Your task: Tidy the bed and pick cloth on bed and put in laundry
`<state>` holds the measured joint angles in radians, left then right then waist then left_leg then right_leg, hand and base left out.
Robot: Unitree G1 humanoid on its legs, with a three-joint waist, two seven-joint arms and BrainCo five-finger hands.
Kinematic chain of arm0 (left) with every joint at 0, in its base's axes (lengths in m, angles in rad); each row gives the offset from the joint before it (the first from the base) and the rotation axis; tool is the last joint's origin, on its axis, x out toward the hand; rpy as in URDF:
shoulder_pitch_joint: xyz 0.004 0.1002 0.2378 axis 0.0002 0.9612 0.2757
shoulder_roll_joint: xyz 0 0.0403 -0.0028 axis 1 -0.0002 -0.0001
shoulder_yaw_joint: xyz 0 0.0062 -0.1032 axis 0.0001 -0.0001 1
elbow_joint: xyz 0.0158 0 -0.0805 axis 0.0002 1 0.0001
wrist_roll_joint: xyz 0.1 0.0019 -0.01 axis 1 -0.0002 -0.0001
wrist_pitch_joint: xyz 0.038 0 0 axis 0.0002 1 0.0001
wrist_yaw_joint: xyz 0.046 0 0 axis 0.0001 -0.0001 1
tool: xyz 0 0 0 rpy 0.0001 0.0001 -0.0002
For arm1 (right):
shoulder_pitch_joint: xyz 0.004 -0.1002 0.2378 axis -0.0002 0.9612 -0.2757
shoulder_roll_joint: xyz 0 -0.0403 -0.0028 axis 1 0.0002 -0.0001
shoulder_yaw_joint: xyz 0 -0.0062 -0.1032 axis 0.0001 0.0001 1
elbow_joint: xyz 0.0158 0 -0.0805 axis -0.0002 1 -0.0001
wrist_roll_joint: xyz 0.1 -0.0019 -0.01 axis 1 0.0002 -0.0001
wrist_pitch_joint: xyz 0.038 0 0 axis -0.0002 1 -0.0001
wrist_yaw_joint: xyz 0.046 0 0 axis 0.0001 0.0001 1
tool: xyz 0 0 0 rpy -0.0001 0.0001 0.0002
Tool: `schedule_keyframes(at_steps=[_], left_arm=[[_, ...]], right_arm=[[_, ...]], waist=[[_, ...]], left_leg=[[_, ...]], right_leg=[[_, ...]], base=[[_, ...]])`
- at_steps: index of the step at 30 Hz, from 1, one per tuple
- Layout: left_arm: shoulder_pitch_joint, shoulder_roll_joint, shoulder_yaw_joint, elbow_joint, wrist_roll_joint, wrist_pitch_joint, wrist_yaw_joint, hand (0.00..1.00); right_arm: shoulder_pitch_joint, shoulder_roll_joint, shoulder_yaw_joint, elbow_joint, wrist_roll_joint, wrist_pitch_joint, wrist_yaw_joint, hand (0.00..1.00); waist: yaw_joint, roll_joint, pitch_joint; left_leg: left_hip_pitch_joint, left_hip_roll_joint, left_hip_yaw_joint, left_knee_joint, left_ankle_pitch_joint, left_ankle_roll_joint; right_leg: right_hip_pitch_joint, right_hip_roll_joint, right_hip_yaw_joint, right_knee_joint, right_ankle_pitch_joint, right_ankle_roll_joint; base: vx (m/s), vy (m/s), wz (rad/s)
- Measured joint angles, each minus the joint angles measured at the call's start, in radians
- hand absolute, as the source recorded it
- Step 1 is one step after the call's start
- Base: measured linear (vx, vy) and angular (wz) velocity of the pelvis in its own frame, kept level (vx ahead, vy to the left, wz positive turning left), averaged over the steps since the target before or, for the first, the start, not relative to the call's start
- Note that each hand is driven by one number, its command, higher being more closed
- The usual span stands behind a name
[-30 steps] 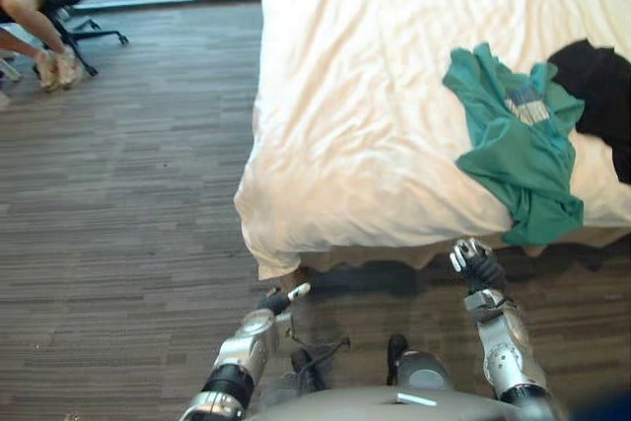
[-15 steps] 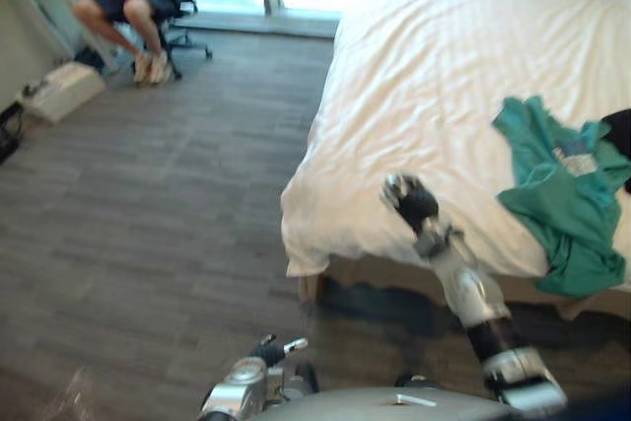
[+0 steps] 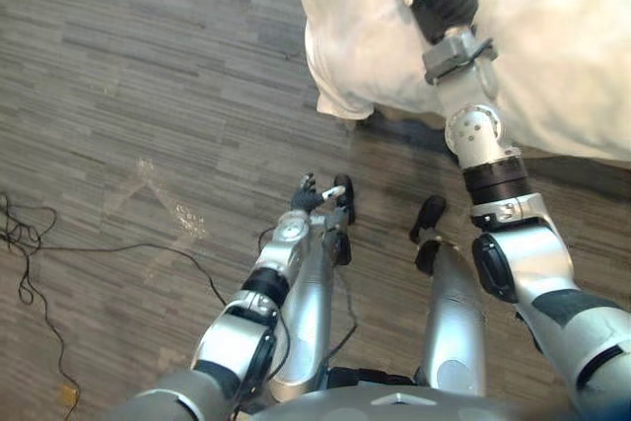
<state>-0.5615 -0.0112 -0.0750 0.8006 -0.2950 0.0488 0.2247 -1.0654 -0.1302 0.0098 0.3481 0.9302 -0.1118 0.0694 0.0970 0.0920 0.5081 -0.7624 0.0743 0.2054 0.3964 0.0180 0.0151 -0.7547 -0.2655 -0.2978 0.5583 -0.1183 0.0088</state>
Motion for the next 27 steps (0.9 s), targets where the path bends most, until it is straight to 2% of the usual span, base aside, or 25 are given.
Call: schedule_keyframes(at_steps=[2, 4, 6, 8, 12, 14, 16, 18, 21, 23, 25, 27], left_arm=[[-0.023, -0.028, 0.059, -0.032, -0.011, 0.009, 0.024, 0.0], [-0.04, -0.039, 0.084, -0.043, -0.023, 0.014, 0.027, 0.0], [-0.09, -0.062, 0.151, -0.042, -0.045, 0.042, 0.055, 0.0], [-0.131, -0.071, 0.179, -0.042, -0.049, 0.068, 0.064, 0.0], [-0.174, -0.073, 0.206, -0.041, -0.06, 0.085, 0.066, 0.0], [-0.192, -0.055, 0.206, -0.041, -0.077, 0.099, 0.066, 0.0], [-0.202, -0.018, 0.214, -0.04, -0.087, 0.12, 0.063, 0.0], [-0.204, -0.006, 0.213, -0.04, -0.087, 0.124, 0.061, 0.0], [-0.188, 0.016, 0.214, -0.031, -0.088, 0.125, 0.061, 0.0], [-0.134, 0.037, 0.214, -0.032, -0.088, 0.122, 0.06, 0.0], [-0.113, 0.039, 0.213, -0.032, -0.089, 0.119, 0.06, 0.0], [-0.042, 0.04, 0.213, -0.033, -0.109, 0.106, 0.06, 0.0]], right_arm=[[-0.004, 0.034, -0.005, -0.018, 0.014, -0.056, -0.019, 1.0], [-0.004, 0.052, -0.008, -0.029, 0.025, -0.08, -0.022, 1.0], [-0.023, 0.054, -0.003, -0.051, 0.047, -0.135, -0.021, 1.0], [-0.043, 0.054, -0.006, -0.042, 0.07, -0.164, -0.028, 1.0], [-0.067, 0.054, -0.018, 0.0, 0.084, -0.163, -0.028, 1.0], [-0.065, 0.076, -0.044, 0.014, 0.118, -0.151, -0.025, 1.0], [-0.047, 0.084, -0.062, 0.042, 0.185, -0.136, 0.023, 1.0], [0.004, 0.084, -0.109, 0.042, 0.205, -0.117, 0.059, 1.0], [0.143, 0.091, -0.169, 0.049, 0.207, -0.09, 0.134, 1.0], [0.332, 0.131, -0.241, 0.138, 0.207, -0.073, 0.19, 1.0], [0.432, 0.135, -0.29, 0.203, 0.219, -0.065, 0.199, 1.0], [0.657, 0.164, -0.371, 0.262, 0.226, -0.06, 0.208, 1.0]], waist=[[-0.004, 0.0, 0.0], [-0.009, -0.001, 0.0], [-0.03, -0.002, 0.001], [-0.046, -0.005, 0.003], [-0.058, -0.029, 0.01], [-0.07, -0.036, 0.01], [-0.093, -0.064, 0.01], [-0.1, -0.081, 0.009], [-0.11, -0.099, 0.009], [-0.11, -0.134, -0.011], [-0.109, -0.135, -0.012], [-0.112, -0.135, -0.012]], left_leg=[[-0.079, 0.026, 0.001, 0.092, -0.038, -0.004], [-0.119, 0.038, 0.001, 0.133, -0.051, -0.003], [-0.193, 0.059, 0.0, 0.189, -0.067, -0.003], [-0.233, 0.078, 0.009, 0.218, -0.074, -0.001], [-0.234, 0.105, 0.039, 0.24, -0.084, 0.003], [-0.23, 0.125, 0.048, 0.251, -0.093, 0.003], [-0.209, 0.143, 0.071, 0.243, -0.099, 0.011], [-0.178, 0.15, 0.095, 0.227, -0.103, 0.017], [-0.091, 0.152, 0.128, 0.198, -0.109, 0.021], [0.015, 0.151, 0.173, 0.161, -0.128, 0.019], [0.054, 0.15, 0.179, 0.152, -0.137, 0.017], [0.147, 0.139, 0.206, 0.115, -0.149, 0.01]], right_leg=[[-0.076, -0.001, 0.013, 0.073, -0.033, -0.012], [-0.113, 0.0, 0.017, 0.104, -0.043, -0.014], [-0.182, 0.007, 0.024, 0.15, -0.062, -0.01], [-0.225, 0.021, 0.038, 0.161, -0.054, -0.005], [-0.239, 0.044, 0.069, 0.155, -0.038, 0.01], [-0.224, 0.063, 0.069, 0.125, -0.017, -0.005], [-0.201, 0.084, 0.083, 0.075, 0.013, -0.006], [-0.168, 0.091, 0.09, 0.033, 0.037, -0.004], [-0.079, 0.096, 0.097, -0.034, 0.065, 0.002], [0.012, 0.107, 0.13, -0.093, 0.084, 0.012], [0.053, 0.109, 0.132, -0.113, 0.086, 0.015], [0.135, 0.109, 0.146, -0.151, 0.087, 0.015]], base=[[-0.11, -0.053, -0.1], [-0.08, -0.053, -0.11], [-0.1, -0.072, -0.1], [-0.08, -0.06, -0.23], [-0.05, -0.022, -0.3], [-0.04, 0.002, -0.38], [-0.03, 0.027, -0.38], [-0.01, 0.056, -0.29], [0.02, 0.05, -0.23], [0.1, 0.065, -0.42], [0.12, 0.044, -0.22], [0.15, 0.031, -0.18]])
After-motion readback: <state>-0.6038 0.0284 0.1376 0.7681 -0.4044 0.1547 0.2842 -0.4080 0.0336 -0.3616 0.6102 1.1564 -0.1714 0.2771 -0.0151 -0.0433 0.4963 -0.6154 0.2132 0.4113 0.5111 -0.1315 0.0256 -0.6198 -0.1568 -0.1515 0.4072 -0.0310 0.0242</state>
